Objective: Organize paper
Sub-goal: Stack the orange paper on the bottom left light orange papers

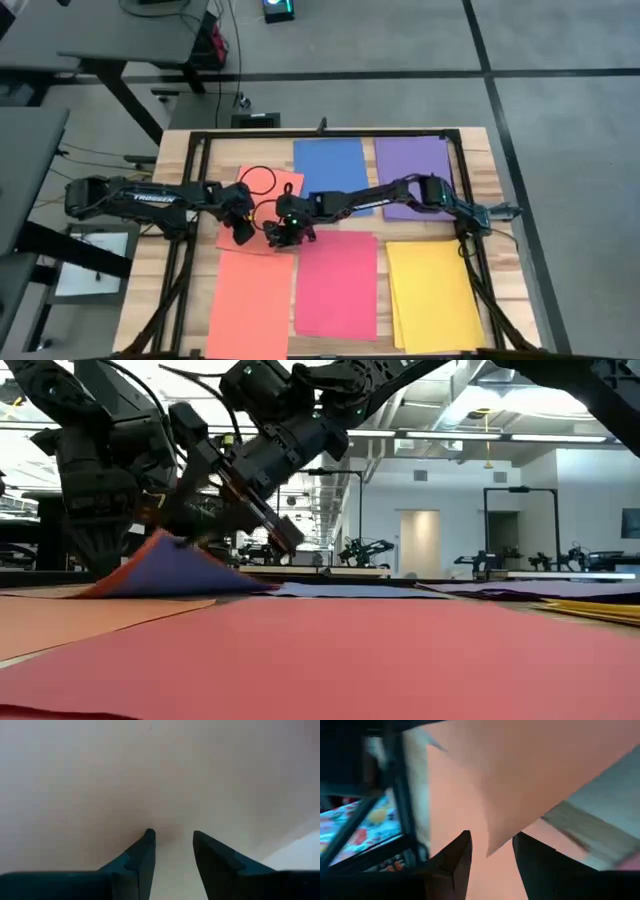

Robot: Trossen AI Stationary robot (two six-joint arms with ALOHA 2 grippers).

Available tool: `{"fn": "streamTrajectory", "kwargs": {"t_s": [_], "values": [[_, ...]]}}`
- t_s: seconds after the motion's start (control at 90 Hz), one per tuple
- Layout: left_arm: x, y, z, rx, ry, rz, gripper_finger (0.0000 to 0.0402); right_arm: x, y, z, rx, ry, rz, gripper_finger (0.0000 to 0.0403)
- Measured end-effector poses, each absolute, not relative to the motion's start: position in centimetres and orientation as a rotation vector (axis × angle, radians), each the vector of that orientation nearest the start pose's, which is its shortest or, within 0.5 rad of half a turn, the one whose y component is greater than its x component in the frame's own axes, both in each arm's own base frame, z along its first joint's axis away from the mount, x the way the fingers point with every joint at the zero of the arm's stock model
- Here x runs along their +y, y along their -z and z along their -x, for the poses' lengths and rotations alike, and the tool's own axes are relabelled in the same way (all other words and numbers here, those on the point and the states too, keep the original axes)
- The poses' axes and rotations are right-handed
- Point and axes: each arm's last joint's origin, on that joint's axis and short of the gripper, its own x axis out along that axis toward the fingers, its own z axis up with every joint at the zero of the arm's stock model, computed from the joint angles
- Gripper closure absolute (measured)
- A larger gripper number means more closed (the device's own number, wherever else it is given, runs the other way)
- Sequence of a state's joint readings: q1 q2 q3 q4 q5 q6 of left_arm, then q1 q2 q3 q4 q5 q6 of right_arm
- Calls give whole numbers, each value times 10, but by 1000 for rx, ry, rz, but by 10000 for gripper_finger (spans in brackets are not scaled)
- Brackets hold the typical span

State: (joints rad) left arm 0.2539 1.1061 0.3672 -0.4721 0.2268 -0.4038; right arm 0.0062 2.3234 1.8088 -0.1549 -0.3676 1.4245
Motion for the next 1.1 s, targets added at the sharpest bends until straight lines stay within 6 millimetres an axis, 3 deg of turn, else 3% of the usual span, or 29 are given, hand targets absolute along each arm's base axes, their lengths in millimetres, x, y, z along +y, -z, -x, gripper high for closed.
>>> {"fn": "streamTrajectory", "kwargs": {"t_s": [0.089, 0.4, 0.633, 0.789, 0.933, 1.1], "values": [[33, -129, -154, 1166, -263, 643, 283, 17, -172, -519, 790, 151, -1476, 267], [33, -129, -154, 1166, -263, 644, 283, 14, -157, -512, 845, 324, -1429, 267], [33, -129, -154, 1166, -259, 646, 283, 13, -169, -520, 782, 178, -1509, 267], [33, -129, -154, 1166, -255, 649, 283, 16, -169, -520, 814, 148, -1527, 267], [32, -129, -154, 1165, -234, 658, 283, 25, -173, -521, 862, 18, -1539, 267], [32, -129, -154, 1164, -228, 652, 283, 24, -166, -517, 819, 209, -1498, 267]]}}
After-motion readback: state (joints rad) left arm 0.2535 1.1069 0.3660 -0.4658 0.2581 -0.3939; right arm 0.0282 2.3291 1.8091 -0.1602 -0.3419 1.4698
